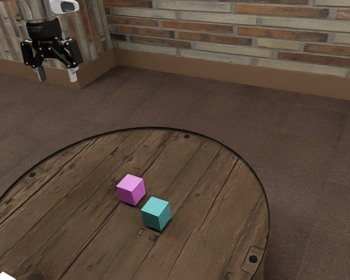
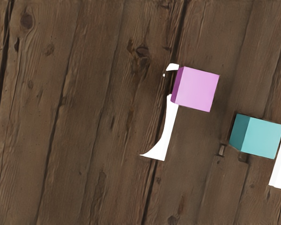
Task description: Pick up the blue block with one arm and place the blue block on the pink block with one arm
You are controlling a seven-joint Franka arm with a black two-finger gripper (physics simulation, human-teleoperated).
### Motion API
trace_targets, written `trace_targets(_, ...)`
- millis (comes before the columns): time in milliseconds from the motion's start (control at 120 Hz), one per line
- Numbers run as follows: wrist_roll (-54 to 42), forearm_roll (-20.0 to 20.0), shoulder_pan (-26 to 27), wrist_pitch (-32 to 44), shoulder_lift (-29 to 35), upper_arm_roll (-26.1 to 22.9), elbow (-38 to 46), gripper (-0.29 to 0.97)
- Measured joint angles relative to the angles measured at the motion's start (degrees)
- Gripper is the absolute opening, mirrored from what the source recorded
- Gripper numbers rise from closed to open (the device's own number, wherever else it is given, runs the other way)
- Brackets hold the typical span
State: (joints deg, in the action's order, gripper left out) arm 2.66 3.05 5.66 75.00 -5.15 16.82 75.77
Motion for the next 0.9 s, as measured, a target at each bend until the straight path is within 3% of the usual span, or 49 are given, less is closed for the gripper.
trace_targets(133,-1.5,0.2,0.0,0.1,-0.1,0.0,-0.9,0.68)
trace_targets(208,-1.0,0.3,1.1,-1.4,0.1,-1.7,-13.3,0.68)
trace_targets(325,2.4,-1.2,18.6,-2.0,-1.8,-3.0,-17.1,0.68)
trace_targets(383,4.1,-2.0,22.8,-1.6,-3.3,-3.1,-16.0,0.67)
trace_targets(417,4.9,-2.4,23.3,-0.9,-4.1,-3.2,-14.2,0.68)
trace_targets(500,6.9,-3.6,24.3,5.5,-1.6,-5.3,1.8,0.68)
trace_targets(692,10.6,-6.3,26.4,23.0,1.4,-7.4,26.6,0.68)
trace_targets(800,12.1,-6.6,24.4,30.6,2.0,-9.8,31.7,0.68)
trace_targets(900,13.2,-6.2,25.8,31.1,3.9,-10.3,32.3,0.68)
